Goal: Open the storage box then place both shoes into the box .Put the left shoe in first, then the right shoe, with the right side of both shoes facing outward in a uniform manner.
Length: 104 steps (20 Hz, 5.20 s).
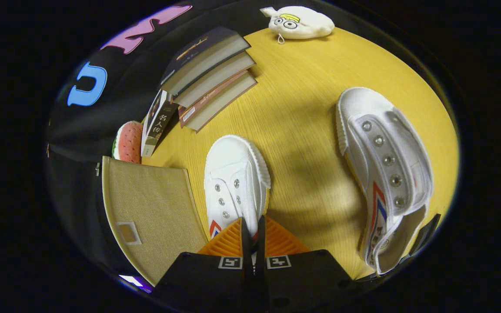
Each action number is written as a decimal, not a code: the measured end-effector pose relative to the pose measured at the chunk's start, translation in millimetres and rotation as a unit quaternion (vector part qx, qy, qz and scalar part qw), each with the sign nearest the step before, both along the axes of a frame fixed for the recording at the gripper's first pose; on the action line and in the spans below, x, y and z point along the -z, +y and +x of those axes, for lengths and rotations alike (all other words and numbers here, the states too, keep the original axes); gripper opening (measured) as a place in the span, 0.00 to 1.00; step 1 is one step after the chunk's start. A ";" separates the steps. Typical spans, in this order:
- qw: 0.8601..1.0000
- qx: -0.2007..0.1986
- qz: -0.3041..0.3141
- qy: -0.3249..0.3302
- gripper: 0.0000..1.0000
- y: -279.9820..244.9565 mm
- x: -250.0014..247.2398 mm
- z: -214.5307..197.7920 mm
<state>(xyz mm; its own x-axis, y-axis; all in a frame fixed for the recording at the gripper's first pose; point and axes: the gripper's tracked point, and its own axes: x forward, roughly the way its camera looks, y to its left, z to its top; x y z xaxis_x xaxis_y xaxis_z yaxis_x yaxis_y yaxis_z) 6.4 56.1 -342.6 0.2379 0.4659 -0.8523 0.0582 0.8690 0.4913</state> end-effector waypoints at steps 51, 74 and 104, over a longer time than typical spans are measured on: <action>0.983 -0.076 0.057 -0.159 0.98 166.1 -227.7 -24.9; 0.978 -0.091 -0.148 -0.115 0.99 -186.4 -62.0 20.4; 0.990 -0.055 -0.108 -0.074 0.08 -187.6 43.9 50.0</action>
<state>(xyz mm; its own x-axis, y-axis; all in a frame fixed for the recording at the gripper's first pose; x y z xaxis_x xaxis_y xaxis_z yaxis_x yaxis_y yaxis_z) 56.4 -131.6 -386.5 0.3263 0.3062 -0.8943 -0.1017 0.9520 0.2888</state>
